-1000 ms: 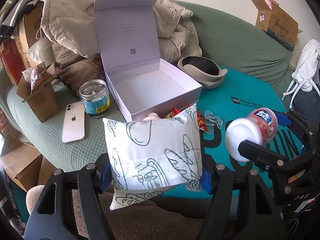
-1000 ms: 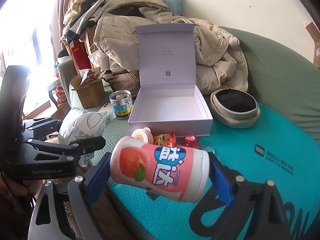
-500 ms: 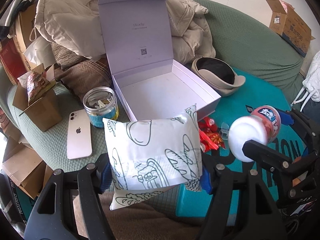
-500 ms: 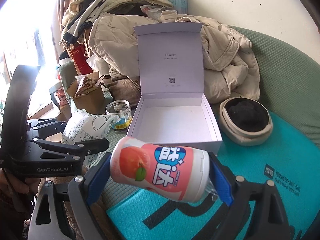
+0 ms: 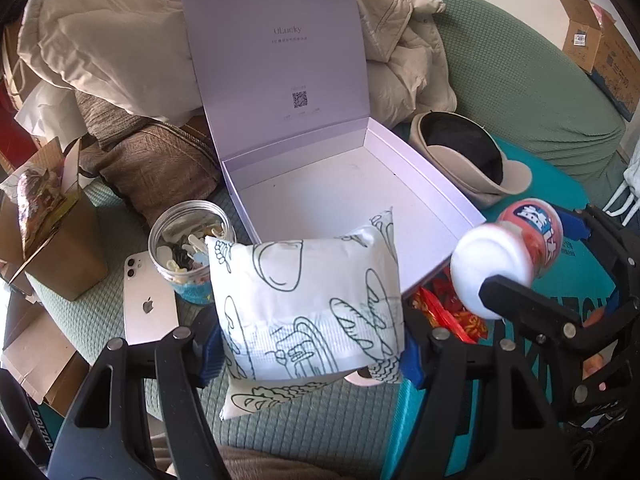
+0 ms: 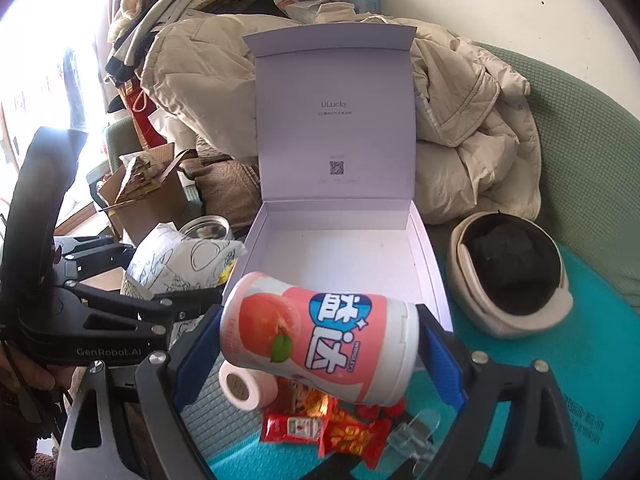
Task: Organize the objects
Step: 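Lift the pouch and pink bottle and carry both over the lavender box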
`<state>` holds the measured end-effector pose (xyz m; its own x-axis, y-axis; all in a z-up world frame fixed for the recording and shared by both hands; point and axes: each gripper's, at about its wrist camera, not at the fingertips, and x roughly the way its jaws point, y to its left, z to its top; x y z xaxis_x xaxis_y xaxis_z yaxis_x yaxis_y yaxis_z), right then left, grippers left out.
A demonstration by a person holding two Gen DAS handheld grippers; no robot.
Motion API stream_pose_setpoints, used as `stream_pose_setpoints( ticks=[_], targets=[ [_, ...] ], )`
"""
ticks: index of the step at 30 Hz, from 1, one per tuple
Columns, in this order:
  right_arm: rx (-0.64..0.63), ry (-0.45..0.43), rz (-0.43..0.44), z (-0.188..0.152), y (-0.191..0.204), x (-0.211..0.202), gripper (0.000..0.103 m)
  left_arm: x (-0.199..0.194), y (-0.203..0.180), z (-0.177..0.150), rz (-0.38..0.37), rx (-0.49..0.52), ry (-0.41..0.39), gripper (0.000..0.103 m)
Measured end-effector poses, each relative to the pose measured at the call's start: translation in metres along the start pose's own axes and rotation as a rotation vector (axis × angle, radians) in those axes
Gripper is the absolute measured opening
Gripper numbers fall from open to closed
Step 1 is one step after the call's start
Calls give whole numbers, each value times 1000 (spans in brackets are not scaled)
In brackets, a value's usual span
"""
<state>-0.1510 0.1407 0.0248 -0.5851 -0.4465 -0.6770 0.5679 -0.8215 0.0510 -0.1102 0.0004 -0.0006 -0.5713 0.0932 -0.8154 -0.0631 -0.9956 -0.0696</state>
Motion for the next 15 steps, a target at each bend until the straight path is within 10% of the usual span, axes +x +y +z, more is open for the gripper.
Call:
stream_pose_setpoints(
  ticks=[15],
  targets=[
    [-44, -20, -16, 49, -28, 59, 91, 52, 16, 60, 25, 13, -11, 67]
  ],
)
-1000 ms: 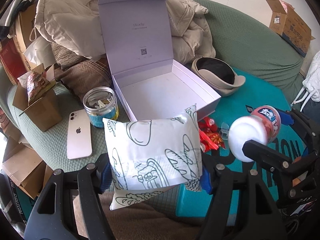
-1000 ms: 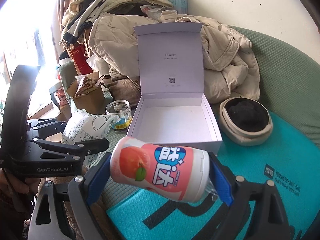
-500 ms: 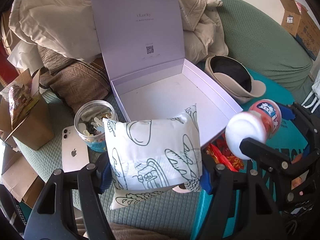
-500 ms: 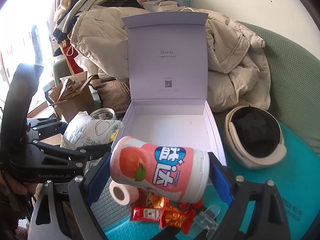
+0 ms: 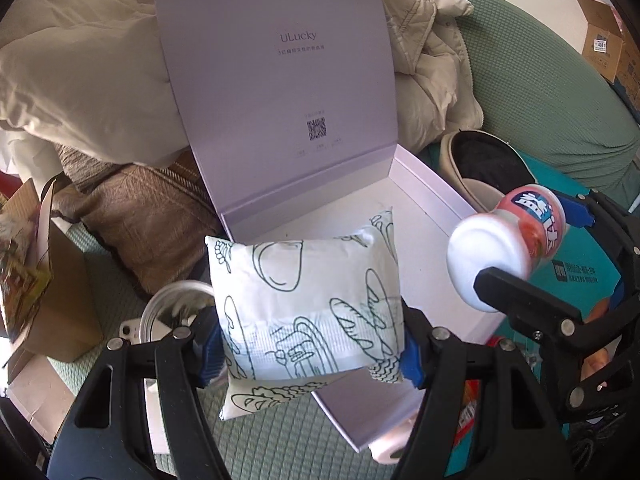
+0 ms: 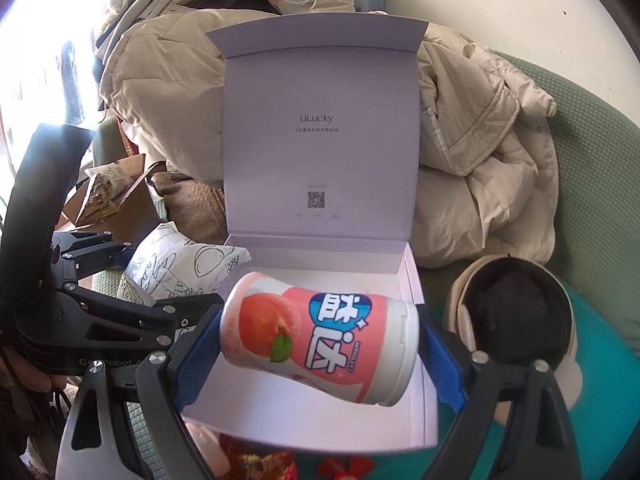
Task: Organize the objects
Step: 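Lift the pouch and pink bottle and carry both over the lavender box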
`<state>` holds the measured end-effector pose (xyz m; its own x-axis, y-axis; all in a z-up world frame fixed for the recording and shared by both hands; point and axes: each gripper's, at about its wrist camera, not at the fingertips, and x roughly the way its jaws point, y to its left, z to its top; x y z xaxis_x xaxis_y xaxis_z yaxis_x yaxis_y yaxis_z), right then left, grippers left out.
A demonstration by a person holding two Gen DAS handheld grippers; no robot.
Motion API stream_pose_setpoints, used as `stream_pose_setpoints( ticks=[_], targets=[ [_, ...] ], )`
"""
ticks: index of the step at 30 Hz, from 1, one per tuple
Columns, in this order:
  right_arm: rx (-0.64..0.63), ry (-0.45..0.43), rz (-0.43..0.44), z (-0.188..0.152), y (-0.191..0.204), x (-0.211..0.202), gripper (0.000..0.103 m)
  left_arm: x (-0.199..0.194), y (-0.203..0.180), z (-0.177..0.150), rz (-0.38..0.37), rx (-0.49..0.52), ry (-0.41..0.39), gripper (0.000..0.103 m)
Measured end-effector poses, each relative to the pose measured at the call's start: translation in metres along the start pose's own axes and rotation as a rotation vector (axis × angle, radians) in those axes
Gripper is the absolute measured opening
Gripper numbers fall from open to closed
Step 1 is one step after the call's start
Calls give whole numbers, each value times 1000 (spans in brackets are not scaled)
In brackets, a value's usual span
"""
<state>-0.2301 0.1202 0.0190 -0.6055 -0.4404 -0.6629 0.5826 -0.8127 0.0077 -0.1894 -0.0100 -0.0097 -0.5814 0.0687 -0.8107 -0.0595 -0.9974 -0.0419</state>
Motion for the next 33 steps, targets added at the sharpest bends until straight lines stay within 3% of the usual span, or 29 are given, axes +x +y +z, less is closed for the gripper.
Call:
stream_pose_setpoints(
  ticks=[10, 18, 25, 33],
  targets=[
    [20, -7, -15, 24, -29, 39, 91, 43, -2, 34, 42, -31, 25, 67],
    [24, 14, 24, 37, -53, 65, 91, 68, -5, 46, 33, -68, 46, 67],
    [51, 60, 68, 34, -69, 96, 91, 92, -13, 52, 86, -60, 71, 67],
    [-4, 77, 97, 26, -57, 107, 91, 110, -7, 40, 51, -86, 106, 67]
  ],
)
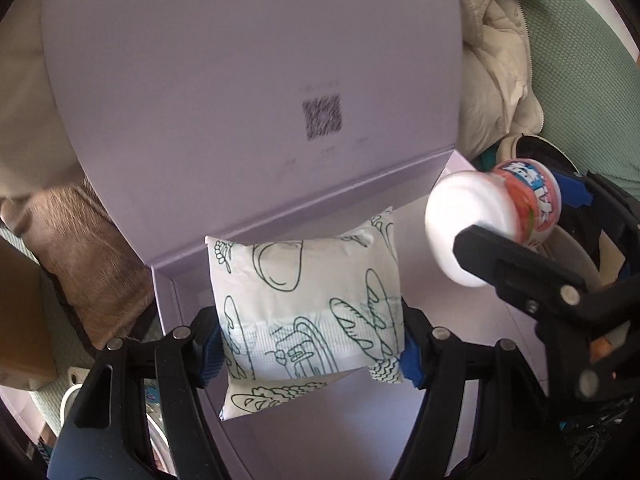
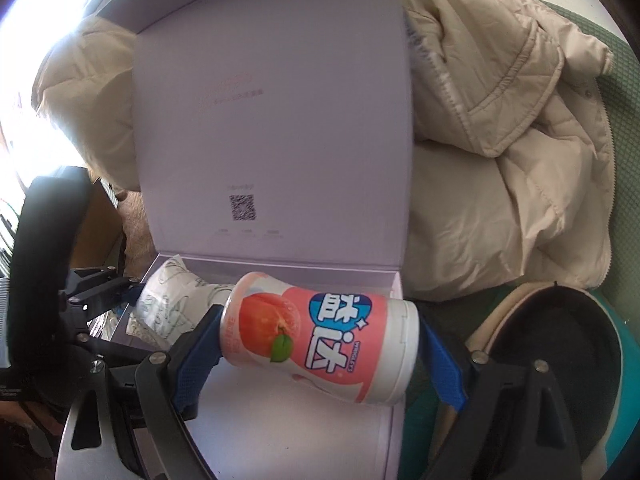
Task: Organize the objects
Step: 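Lift the pouch and pink bottle and carry both over the lavender box, then lower the pouch and bottle into the box and open both tools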
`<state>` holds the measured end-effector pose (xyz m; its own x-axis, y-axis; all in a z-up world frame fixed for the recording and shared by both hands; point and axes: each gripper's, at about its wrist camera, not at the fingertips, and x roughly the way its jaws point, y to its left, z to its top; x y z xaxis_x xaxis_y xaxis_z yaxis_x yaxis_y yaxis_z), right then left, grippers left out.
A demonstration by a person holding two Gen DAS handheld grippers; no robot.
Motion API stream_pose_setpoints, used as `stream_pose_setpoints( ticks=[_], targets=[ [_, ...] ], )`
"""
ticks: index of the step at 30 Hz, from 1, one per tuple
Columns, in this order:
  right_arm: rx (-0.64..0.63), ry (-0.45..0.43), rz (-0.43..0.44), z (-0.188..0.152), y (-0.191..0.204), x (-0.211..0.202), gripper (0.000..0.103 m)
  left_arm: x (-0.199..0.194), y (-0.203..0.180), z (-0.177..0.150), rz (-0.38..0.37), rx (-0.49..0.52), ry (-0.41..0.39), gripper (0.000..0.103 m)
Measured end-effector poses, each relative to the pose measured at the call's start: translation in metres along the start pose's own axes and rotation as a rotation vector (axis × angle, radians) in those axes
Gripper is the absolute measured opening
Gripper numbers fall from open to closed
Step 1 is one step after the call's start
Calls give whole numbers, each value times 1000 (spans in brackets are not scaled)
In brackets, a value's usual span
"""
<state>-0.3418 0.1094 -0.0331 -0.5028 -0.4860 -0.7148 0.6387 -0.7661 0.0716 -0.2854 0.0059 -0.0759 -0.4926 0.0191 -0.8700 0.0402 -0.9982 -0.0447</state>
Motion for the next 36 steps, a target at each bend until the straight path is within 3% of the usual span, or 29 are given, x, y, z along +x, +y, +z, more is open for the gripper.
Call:
stream_pose_setpoints(
  ticks=[4, 8, 16, 20, 28, 36],
  targets=[
    [-23, 6, 1, 0, 5, 6, 91, 10, 4, -6, 50, -18, 18, 67],
    [-3, 29, 11, 0, 2, 11, 92, 8, 5, -8, 23, -21, 5, 67],
    [26, 43, -31, -1, -6, 12, 92, 5, 5, -7, 43, -24, -20, 68],
    [18, 41, -40, -3, -6, 9, 92, -2, 3, -9, 51, -14, -44, 75],
    [7, 39, -87, -8, 3, -15, 92, -29, 7, -13, 75, -36, -115, 83],
    [32, 25, -114, -6, 2, -48, 92, -61, 6, -11, 82, -30, -139, 83]
  ],
)
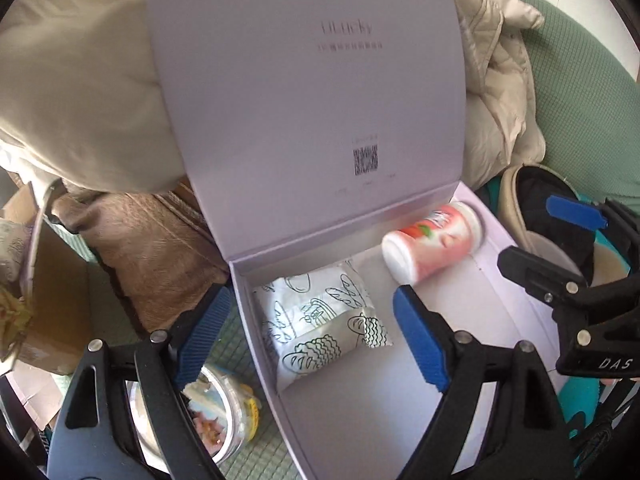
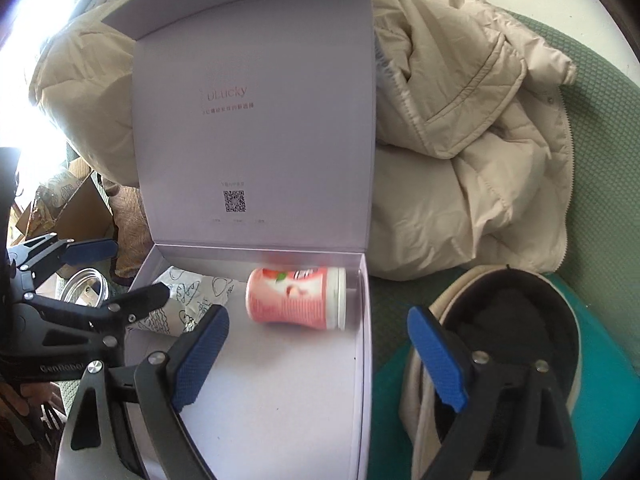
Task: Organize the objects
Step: 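Lower the pouch and bottle into the box and open both tools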
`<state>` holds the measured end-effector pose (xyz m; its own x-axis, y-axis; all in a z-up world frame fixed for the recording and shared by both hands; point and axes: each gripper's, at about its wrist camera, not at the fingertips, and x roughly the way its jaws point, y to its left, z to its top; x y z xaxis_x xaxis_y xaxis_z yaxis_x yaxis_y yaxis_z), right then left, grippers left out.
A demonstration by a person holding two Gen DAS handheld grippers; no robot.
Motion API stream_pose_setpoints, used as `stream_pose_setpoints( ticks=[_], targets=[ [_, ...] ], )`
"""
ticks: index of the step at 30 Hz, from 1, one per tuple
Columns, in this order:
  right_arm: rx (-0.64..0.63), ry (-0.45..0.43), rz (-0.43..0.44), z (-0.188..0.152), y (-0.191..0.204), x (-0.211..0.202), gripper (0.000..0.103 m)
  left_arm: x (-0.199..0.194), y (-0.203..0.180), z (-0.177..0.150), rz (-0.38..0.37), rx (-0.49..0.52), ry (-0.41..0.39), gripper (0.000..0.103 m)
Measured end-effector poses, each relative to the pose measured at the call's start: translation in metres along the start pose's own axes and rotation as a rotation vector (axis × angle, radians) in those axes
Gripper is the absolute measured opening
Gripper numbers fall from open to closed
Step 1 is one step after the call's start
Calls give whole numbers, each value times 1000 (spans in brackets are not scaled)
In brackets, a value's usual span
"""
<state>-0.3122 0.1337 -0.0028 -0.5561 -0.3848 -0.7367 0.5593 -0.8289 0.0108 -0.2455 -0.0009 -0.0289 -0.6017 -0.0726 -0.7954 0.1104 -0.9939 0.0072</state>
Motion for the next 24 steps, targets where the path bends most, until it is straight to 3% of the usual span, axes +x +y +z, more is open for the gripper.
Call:
stream_pose_setpoints(
  ticks=[9, 24],
  targets=[
    [-8, -37, -38, 5, 11, -36, 92, -31, 2, 2, -20, 14, -45, 84],
    [14, -97, -66, -1, 45, -123, 92, -135, 21, -21, 9, 10, -134, 86]
  ],
)
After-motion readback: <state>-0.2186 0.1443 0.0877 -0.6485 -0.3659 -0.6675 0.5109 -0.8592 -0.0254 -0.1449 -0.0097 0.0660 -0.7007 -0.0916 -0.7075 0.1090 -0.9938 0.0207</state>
